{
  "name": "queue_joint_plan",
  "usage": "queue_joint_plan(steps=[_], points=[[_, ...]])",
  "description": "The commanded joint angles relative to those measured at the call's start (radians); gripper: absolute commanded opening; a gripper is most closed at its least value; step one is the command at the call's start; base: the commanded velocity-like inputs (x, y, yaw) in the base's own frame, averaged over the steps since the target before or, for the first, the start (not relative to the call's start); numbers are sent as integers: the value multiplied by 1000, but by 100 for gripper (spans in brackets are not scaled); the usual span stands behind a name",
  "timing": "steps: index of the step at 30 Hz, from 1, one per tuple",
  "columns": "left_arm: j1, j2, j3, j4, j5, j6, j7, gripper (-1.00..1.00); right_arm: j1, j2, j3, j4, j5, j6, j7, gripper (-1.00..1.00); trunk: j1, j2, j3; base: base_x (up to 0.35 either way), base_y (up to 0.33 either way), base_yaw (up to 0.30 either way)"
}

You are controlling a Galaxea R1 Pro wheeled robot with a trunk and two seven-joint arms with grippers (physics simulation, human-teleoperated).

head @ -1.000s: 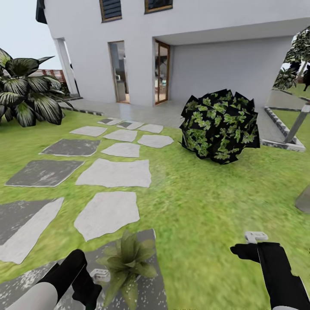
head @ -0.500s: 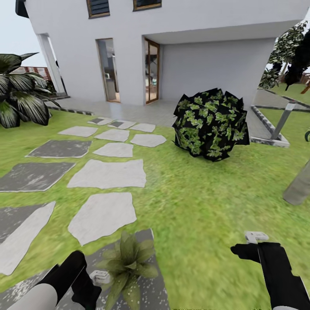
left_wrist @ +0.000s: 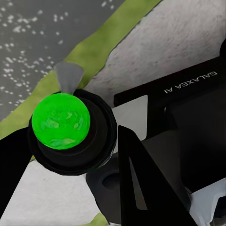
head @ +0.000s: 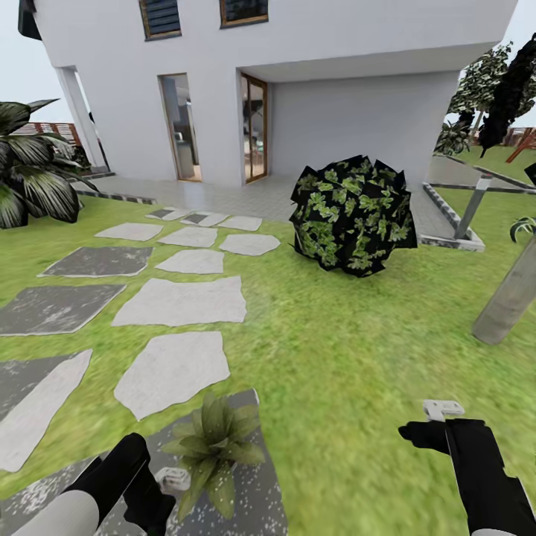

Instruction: Pick up the pesticide atomizer in the garden and spray insectifuge to fully cover both potted plants in the garden.

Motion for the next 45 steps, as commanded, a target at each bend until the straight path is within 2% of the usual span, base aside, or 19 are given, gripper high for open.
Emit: queue_joint_plan(steps=[1,12,23,29,35,42,45], points=[[0,1,-4,-2,-10,1,-11,-100,-1,0,-2,-1,10,2,10,100,0,0,-1,-26,-3,0],[0,1,-4,-5,-10,2,-8,-100,-1,0,0,-1,11,2,10,100,0,0,-1,-3,57,-155],[0,1,-4,-6,-10,2,-8,-100,-1,0,1,0,10,2,10,100,0,0,-1,0,139,-30],[0,1,-5,-5,-10,2,-8,-100,-1,0,2,-1,11,2,10,100,0,0,-1,-19,270,-255],[0,1,-5,-5,-10,2,-8,-100,-1,0,0,-1,11,2,10,100,0,0,-1,-13,47,-182],[0,2,-5,-2,-10,2,-9,-100,-1,0,0,-1,11,2,10,100,0,0,-1,-220,1,-8],[1,2,-31,-1,-11,2,-9,-100,-1,0,0,-1,11,2,10,100,0,0,-1,-140,0,0]])
